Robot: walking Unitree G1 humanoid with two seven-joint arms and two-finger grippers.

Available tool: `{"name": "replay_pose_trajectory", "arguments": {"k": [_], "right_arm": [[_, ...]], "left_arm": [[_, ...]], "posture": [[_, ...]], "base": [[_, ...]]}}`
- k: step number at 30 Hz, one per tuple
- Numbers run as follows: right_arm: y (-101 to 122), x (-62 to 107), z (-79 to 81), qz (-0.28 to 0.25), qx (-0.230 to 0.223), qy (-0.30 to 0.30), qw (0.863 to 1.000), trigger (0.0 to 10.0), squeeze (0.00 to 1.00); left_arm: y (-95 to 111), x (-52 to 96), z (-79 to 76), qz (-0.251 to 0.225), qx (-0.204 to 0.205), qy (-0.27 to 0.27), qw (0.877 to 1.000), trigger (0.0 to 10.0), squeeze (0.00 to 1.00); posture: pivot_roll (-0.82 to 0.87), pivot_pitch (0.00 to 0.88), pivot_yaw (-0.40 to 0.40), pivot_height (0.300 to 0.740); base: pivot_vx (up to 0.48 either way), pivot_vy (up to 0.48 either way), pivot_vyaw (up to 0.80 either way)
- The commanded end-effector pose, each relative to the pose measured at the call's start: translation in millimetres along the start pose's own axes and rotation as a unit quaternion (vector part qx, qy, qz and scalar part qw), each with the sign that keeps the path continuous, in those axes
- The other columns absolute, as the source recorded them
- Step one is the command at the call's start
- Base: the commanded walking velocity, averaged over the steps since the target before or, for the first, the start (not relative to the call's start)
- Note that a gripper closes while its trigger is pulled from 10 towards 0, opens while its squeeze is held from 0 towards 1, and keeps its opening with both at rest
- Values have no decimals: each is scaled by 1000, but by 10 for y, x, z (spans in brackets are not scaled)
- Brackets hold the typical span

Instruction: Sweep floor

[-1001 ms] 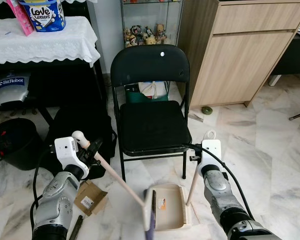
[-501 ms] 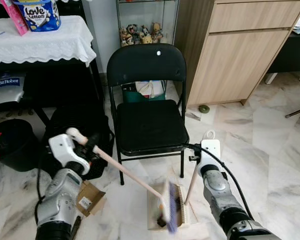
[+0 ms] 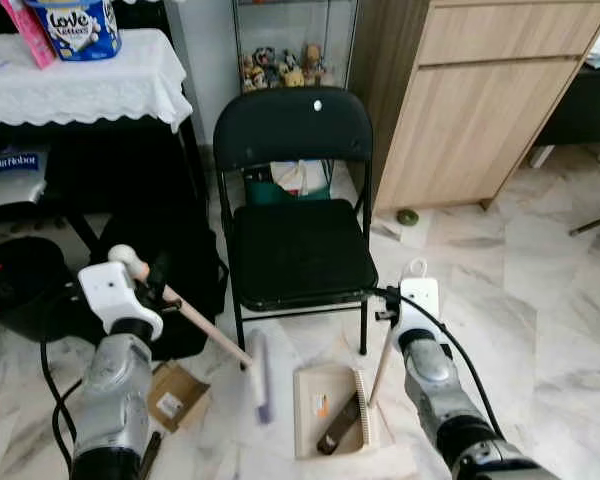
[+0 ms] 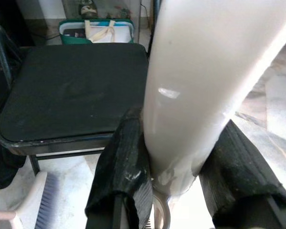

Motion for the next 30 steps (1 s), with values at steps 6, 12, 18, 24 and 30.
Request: {"name": "replay_pose_trajectory", "arguments": {"k": [6,12,18,24,30], "right_arm": [[155,-30,37,-30,-11,5,999,10000,0],[358,-95,-30,-59,-20,-6,998,10000,0],[467,-138,-46,-69,-23,-9,997,10000,0],[480,-162,-56,-64,-27,-13,998,10000,0],[471,-175,-74,-57,-30,-17,998,10000,0]], "left_arm": [[71,18,-116,-32,-37,-15,999,10000,0],[65,-23,-137,-35,-40,-18,998,10000,0],[101,-68,-115,-41,-45,-24,998,10000,0],[62,-107,-171,-11,-53,-81,995,10000,0],[87,-161,-104,-4,-58,-90,994,10000,0]], "posture": [[39,38,-25,740],[37,0,-20,740],[37,0,-9,740],[45,0,5,740],[52,0,14,740]], "base": [[0,0,0],[0,0,0],[0,0,0],[0,0,0],[0,0,0]]}}
Point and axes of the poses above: a point about 5 cm out from each wrist's last joint towards the gripper, its own x axis pointing back from the gripper into the wrist, its own y axis along the axis of the wrist's last joint, z = x × y, the point moved 4 cm from there along -x, pointing out of the wrist towards the gripper, and after that the axes turned 7 degrees about x, right-handed, at the moved point
